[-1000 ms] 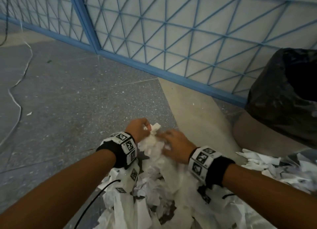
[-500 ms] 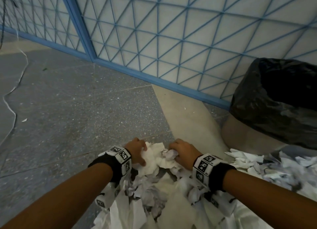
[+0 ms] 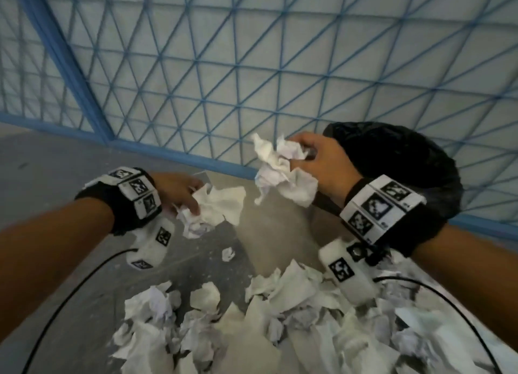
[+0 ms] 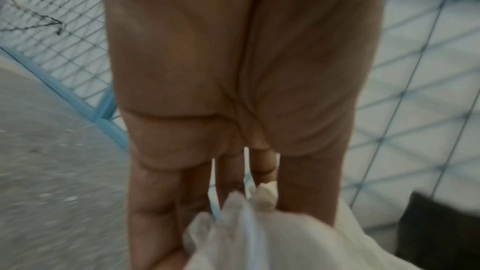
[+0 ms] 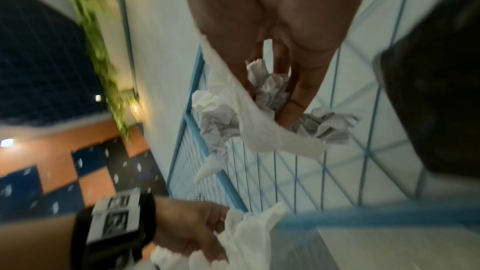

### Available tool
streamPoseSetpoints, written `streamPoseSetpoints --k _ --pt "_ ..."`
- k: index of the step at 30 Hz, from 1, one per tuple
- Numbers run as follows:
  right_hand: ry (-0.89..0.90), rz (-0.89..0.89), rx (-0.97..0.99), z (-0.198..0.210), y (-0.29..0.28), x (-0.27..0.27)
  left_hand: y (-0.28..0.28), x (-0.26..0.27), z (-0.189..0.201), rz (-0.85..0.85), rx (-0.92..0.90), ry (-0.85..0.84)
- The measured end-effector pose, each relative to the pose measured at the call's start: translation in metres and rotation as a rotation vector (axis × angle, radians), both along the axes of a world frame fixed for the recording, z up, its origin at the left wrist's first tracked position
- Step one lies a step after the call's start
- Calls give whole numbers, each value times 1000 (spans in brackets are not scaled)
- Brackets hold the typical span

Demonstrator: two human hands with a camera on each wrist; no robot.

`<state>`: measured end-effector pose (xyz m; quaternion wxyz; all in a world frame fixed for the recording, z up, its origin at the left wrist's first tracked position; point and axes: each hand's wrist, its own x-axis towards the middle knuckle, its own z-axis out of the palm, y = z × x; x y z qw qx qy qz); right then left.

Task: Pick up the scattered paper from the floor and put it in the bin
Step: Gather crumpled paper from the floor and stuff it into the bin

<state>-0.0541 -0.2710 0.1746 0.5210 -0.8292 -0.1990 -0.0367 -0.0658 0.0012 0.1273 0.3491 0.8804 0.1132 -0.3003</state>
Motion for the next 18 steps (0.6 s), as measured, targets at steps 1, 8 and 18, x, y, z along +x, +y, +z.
streamPoseSetpoints --k 1,8,18 --pt "-25 -42 47 13 -14 6 -9 5 17 13 -77 -54" --pt "-224 -524 -111 42 -110 37 -143 37 88 162 -460 -505" --pt "153 -529 -381 19 -144 59 -287 67 68 -158 89 -679"
